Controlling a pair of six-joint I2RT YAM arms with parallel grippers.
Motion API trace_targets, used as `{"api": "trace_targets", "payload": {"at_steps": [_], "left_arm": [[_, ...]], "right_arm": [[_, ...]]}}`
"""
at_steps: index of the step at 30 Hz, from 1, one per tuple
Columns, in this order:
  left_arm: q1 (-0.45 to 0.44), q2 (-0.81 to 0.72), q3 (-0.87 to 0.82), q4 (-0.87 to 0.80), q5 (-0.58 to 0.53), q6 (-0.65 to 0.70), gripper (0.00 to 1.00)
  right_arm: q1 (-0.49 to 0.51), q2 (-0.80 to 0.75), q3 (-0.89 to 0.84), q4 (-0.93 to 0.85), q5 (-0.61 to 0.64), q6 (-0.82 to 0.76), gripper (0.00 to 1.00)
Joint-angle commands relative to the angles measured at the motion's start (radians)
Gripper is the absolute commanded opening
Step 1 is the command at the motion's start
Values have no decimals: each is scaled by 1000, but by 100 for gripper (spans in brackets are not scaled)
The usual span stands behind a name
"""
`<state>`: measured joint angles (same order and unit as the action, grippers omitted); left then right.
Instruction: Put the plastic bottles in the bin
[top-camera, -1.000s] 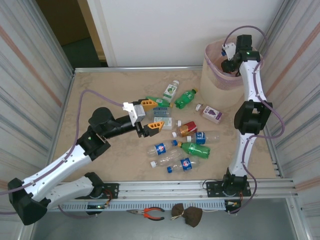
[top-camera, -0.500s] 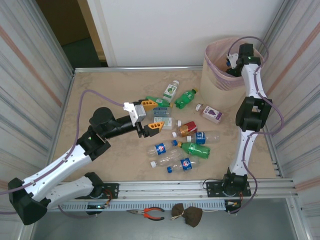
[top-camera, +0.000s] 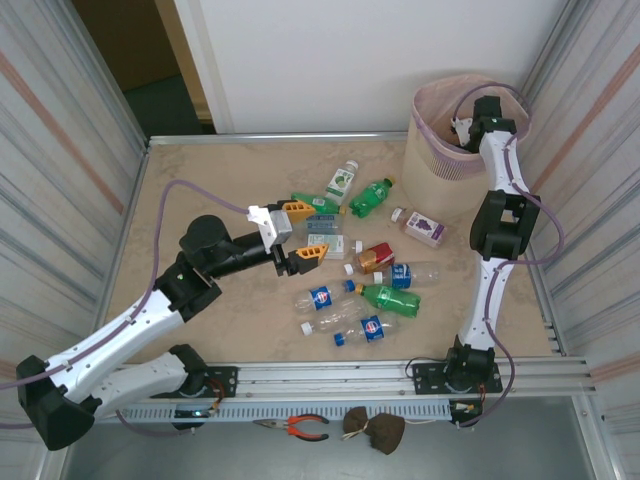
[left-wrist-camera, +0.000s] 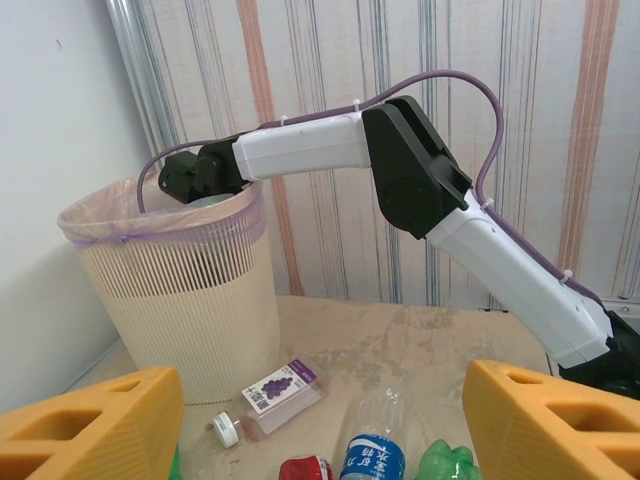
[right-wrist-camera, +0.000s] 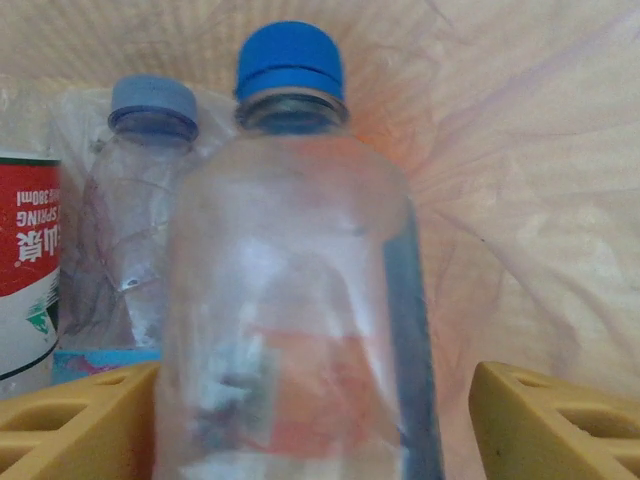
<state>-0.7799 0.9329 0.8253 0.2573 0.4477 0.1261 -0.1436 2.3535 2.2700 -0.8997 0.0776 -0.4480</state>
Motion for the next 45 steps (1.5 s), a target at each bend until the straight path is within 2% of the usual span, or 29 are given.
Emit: {"api": "trace_targets", "payload": {"at_steps": [1,8,22,34,38,45], "left_arm": [[6,-14,10,-2,9,2,74],[6,-13,25,-63,0,17,75],[7,29,72,-257,-29,68,74],[5,130,156,-479,-79,80,73],[-21,191,193,-593,-125,109,73],[-103,295,233,-798,-259,243,70]], "right_arm": [[-2,-26,30,-21,28,22,81],[10,-100,39,-31,32,25,89],[31,-290,46,-42,-4,49,92],[59,-465,34,-48,-66,109,92],[73,-553,-31,-25,-108,141,92],[87,-759,-265,89,-198,206,92]]}}
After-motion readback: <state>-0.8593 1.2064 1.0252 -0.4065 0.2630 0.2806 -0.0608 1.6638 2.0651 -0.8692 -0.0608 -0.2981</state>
